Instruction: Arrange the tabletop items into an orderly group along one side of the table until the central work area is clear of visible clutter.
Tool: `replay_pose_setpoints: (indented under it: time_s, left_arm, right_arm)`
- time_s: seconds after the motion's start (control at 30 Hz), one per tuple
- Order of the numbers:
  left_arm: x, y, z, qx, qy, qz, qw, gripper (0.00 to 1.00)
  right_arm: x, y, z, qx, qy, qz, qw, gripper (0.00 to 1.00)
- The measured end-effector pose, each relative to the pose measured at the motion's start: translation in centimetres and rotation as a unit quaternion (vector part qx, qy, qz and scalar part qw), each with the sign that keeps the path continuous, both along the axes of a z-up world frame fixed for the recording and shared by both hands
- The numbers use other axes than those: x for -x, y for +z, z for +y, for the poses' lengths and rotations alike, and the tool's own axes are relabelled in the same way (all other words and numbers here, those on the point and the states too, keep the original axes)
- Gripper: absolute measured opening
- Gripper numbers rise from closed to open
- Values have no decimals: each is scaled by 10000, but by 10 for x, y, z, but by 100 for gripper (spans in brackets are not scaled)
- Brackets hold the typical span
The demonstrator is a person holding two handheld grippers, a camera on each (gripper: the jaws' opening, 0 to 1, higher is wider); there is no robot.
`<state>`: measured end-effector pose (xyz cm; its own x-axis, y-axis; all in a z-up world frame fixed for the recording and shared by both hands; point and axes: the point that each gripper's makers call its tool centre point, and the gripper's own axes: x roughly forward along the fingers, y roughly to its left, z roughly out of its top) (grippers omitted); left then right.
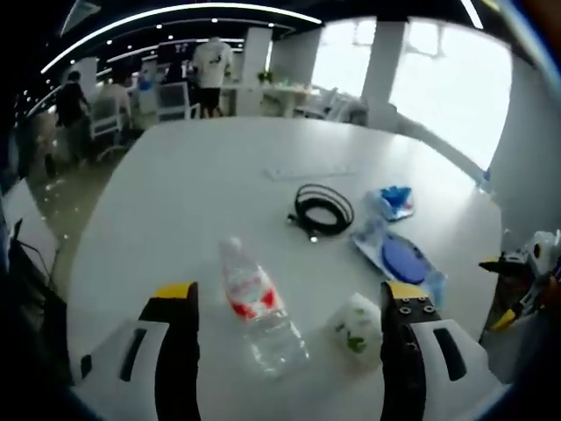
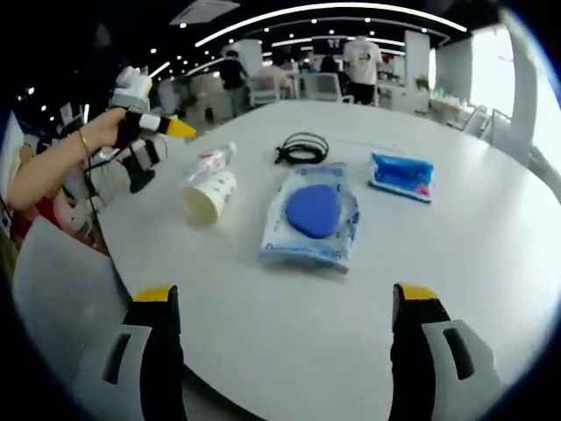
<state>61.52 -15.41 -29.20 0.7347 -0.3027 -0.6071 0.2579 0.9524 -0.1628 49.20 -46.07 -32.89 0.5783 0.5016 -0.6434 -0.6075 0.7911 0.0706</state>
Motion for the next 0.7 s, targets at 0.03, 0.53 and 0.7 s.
replay_pose_setpoints:
  time_s: [0.03, 0.53, 0.7]
  left_arm:
    - [-2, -3, 1, 1, 30, 46, 10000, 80]
    - [-25, -45, 15, -191, 504, 645, 9965, 72]
    - [-31, -56, 15, -137, 616, 794, 9948, 69]
  right_arm:
    - [0, -1, -1, -4, -3, 8, 10000, 99]
    - [-2, -10, -5, 98, 0, 135, 9999, 99]
    - [-1, -11, -5, 115, -4, 172, 9998, 99]
